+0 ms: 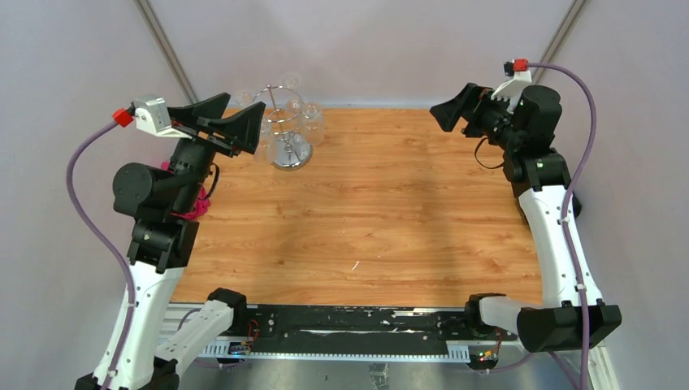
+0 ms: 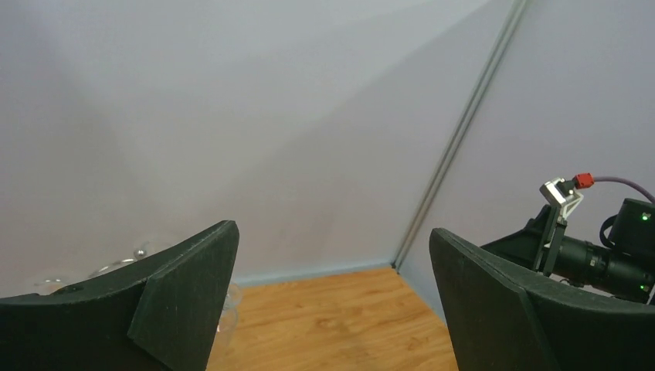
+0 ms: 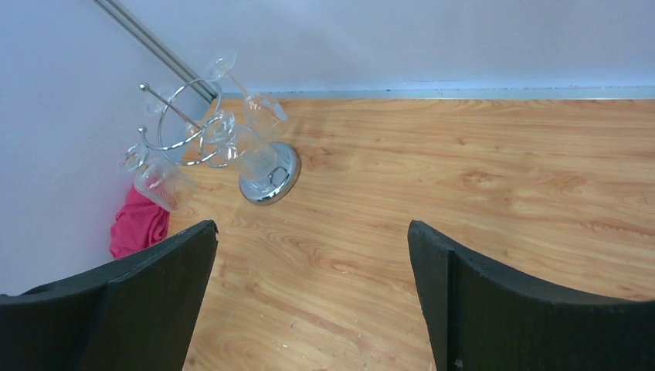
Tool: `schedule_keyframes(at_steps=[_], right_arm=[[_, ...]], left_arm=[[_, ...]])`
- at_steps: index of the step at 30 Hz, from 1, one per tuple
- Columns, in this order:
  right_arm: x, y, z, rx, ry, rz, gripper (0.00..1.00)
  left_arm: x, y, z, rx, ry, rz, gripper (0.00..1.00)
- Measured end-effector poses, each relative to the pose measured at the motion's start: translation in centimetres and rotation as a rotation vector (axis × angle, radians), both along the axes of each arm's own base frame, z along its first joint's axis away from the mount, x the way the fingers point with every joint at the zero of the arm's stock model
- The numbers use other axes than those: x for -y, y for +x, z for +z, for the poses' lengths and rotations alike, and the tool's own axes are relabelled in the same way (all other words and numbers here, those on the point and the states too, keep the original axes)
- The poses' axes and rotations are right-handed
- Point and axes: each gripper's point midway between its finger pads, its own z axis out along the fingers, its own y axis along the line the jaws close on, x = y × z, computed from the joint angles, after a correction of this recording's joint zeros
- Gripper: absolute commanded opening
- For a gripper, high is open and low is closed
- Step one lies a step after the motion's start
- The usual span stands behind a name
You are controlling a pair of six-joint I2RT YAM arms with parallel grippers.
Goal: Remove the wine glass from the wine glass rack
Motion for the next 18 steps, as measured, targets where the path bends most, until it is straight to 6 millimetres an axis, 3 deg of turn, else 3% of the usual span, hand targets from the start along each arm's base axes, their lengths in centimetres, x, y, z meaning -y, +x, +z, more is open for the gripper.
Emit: schedule_keyframes(at_steps=[7, 9, 12, 14, 18], right_arm=[[0.3, -0.5, -1.8, -0.056, -0.03, -0.005, 0.99], [0.1, -1.0, -2.6, -0.069, -0.015, 0.0, 0.99], [-0.6, -1.8, -3.7, -0.078, 0.041, 0.032, 0.99], [-1.2, -1.8, -3.9, -0.085, 0.078, 0.068, 0.99], [-3.4, -0.2, -3.2, -0.122, 0.166, 0.205, 0.99]], left_arm=[[0.7, 1.8, -2.2, -0.075, -0.018, -0.022, 1.0], [0.8, 2.6, -1.8, -0.082, -0.021, -0.016, 1.0], [1.0, 3.5, 0.8, -0.068, -0.058, -0.02, 1.0], [1.1, 3.9, 1.5, -0.074, -0.091, -0.029, 1.0], [2.1, 5.3, 0.2, -0.14, -0.131, -0.076, 1.0]])
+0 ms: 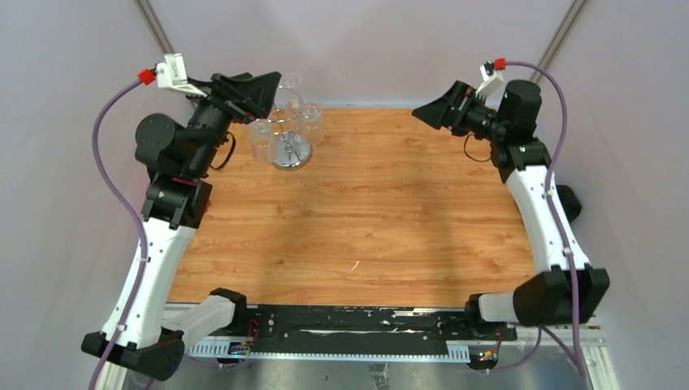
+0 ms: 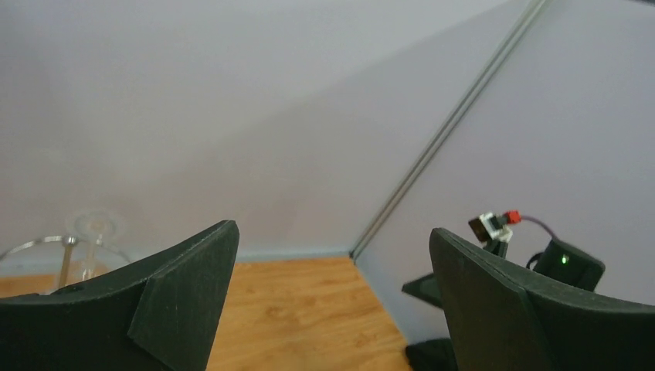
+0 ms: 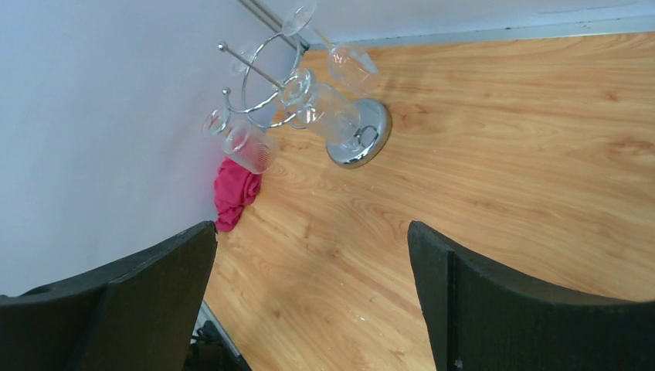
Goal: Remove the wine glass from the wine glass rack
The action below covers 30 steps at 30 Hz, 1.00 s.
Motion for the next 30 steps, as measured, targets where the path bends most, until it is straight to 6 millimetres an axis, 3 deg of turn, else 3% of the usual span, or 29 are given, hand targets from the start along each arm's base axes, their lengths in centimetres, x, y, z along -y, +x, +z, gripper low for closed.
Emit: schedule_keyframes(at_steps=[4, 7, 11, 14, 16, 20, 24, 27, 30], right_arm=[[-0.7, 2.9, 0.5, -0.066, 0.0, 0.039, 0.99], [0.1, 3.4, 0.7, -0.076, -0.037, -0.015, 0.99], [1.0, 4.1, 2.9, -0.048, -0.101, -0.065, 0.99], [1.1, 5.8, 4.1, -0.019, -0.172, -0.103, 0.99], [0.5, 6.5, 2.5, -0.043, -0.244, -0.123, 0.99], [-1.8, 6.2, -3.2, -0.152, -0.349, -0.089, 0.99], [-3.2, 5.9, -7.8, -0.249, -0.377, -0.043, 0.92], [-3.6, 5.7, -9.9, -0.291, -0.363, -0.031, 0.89], [-4.6, 5.9, -10.3, -0.288, -0.306, -0.004, 0.83]], left_arm=[[1.1, 2.8, -0.4, -0.104, 0.034, -0.018, 1.0], [1.0, 4.7, -0.9, -0.154, 0.085, 0.02, 1.0], [-0.6, 5.5, -4.2, -0.235, 0.143, 0.123, 1.0], [-2.4, 5.6, -6.0, -0.286, 0.197, 0.218, 1.0], [-3.3, 5.7, -6.4, -0.31, 0.234, 0.27, 1.0], [-5.4, 6.0, -7.2, -0.356, 0.276, 0.38, 1.0], [-6.5, 6.0, -9.4, -0.411, 0.303, 0.438, 1.0], [-6.5, 5.4, -13.1, -0.46, 0.293, 0.427, 1.0], [-6.0, 4.8, -17.1, -0.522, 0.295, 0.39, 1.0]])
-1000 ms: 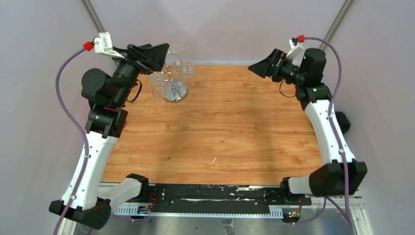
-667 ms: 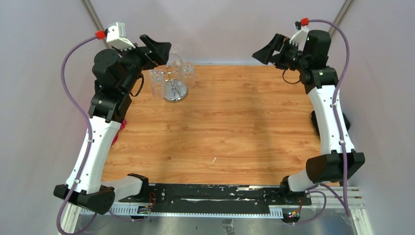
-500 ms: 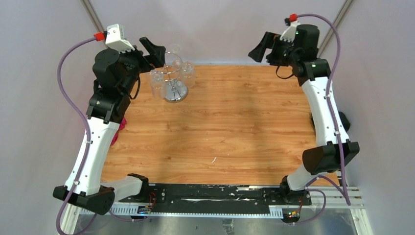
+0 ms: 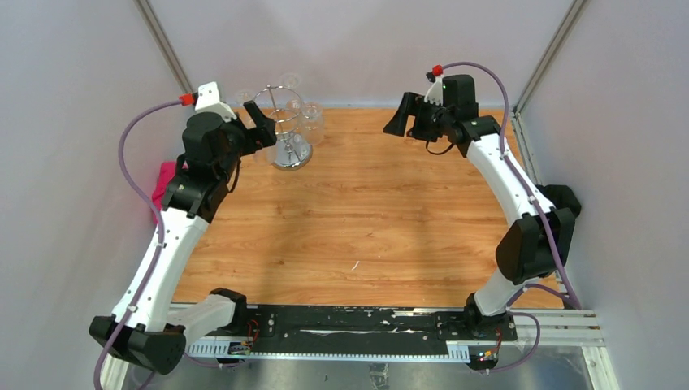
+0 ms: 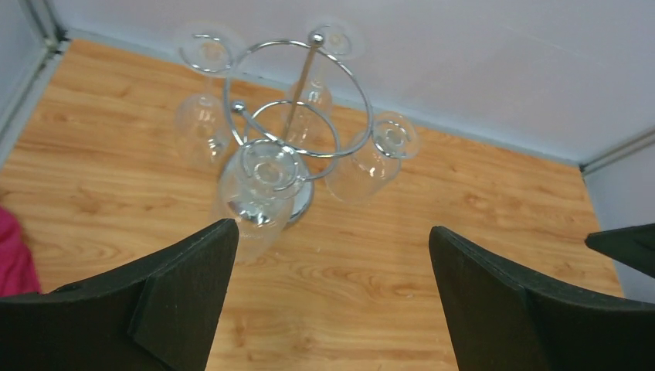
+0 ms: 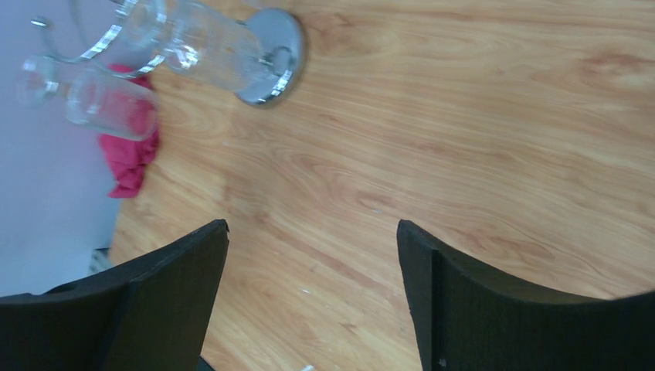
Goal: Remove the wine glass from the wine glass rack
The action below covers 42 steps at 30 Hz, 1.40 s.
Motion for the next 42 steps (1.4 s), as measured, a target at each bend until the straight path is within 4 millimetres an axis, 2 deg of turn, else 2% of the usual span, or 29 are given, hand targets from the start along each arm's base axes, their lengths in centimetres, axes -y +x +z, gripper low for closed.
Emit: schedule_keyframes(at_steps=[5, 8, 11, 14, 17, 21, 23, 27, 33, 38, 42], right_arm=[[-3.1, 0.8, 1.5, 0.028, 0.18, 0.087, 0.79], [-4.6, 1.6, 1.4, 0.02, 0.262, 0.131, 0.77], [-5.9, 2.2, -0.1, -0.027, 0.33, 0.171, 0.76], [-6.3, 2.2, -1.9, -0.081, 0.356, 0.183, 0.75], [-6.6, 1.9, -2.9, -0.116, 0.373, 0.191, 0.73], [-6.9, 1.9, -2.4, -0.107, 0.395, 0.213, 0.7], [-7.0, 1.8, -2.2, -0.1, 0.4, 0.222, 0.67], [-7.0, 1.7, -2.4, -0.105, 0.404, 0.231, 0.62], [-6.8, 1.4, -3.4, -0.131, 0.402, 0.226, 0.56], [-6.5, 1.2, -4.2, -0.152, 0.402, 0.22, 0.53], [-6.0, 1.2, -4.9, -0.167, 0.401, 0.21, 0.44]], left_arm=[[2.5, 2.2, -1.5, -0.043, -0.071, -0.113, 1.0], [3.2, 3.8, -2.5, -0.067, -0.122, -0.151, 1.0], [2.5, 5.1, -3.4, -0.095, -0.182, -0.154, 1.0], [1.6, 5.6, -3.9, -0.111, -0.221, -0.143, 0.98], [1.9, 5.2, -3.4, -0.106, -0.254, -0.157, 0.95], [2.3, 3.2, -2.7, -0.078, -0.333, -0.167, 0.92], [2.4, 1.8, -3.1, -0.072, -0.388, -0.165, 0.89], [2.7, 0.5, -4.5, -0.093, -0.485, -0.154, 0.85], [2.4, 0.6, -7.2, -0.155, -0.582, -0.102, 0.79], [1.3, 1.2, -8.3, -0.153, -0.641, -0.051, 0.77], [0.6, 1.6, -8.1, -0.124, -0.659, -0.018, 0.77]])
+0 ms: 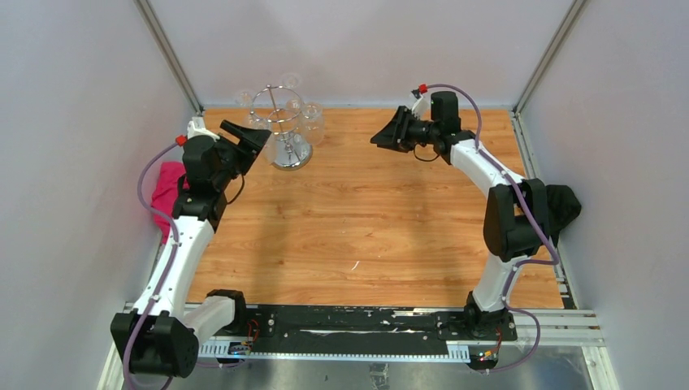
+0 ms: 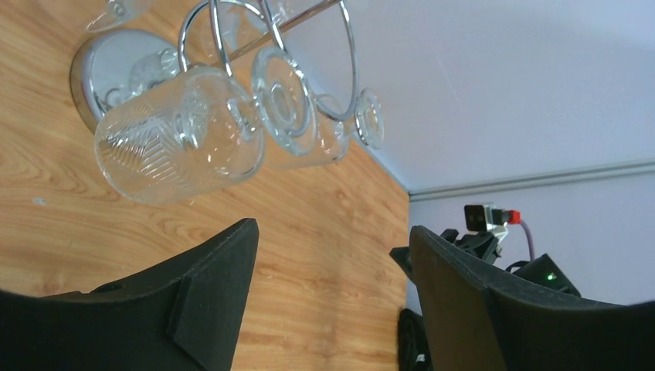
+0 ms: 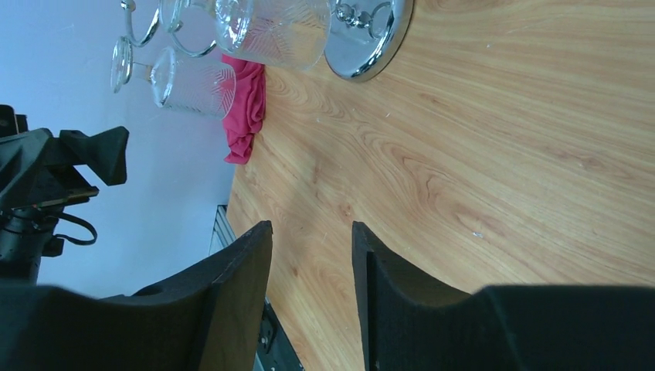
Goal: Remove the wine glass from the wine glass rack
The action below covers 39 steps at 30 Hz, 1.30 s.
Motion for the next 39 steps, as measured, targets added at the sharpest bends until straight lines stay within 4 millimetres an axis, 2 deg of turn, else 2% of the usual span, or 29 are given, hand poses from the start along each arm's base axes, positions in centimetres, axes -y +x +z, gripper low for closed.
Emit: schedule_keyframes(at_steps=[3, 8, 16, 23, 39], right_arm=[[0.1, -0.1, -0.2, -0.008, -0.001, 0.001, 0.41], [0.2, -0.5, -0.6, -0.028, -0.007, 0.005, 0.41], [1.3, -0.8, -0.8, -0.038, -0.009, -0.005, 0.41], [2.4, -1.1, -0.7, -0.04, -0.01, -0.019, 0.41], [3.3, -1.8, -1.0, -0.063, 0.0, -0.017, 0.26]], left_arm=[[-0.3, 0.4, 0.8, 0.034, -0.007, 0.024, 0.75], [-0.9, 1.5, 1.2, 0.063, -0.022, 0.063, 0.63], [-1.2, 3.5, -0.5, 0.04, -0.04, 0.09, 0.61], [-1.6, 4.1, -1.0, 0.031, -0.041, 0.114, 0.51], [-1.7, 5.5, -1.9, 0.01, -0.06, 0.132, 0.4]])
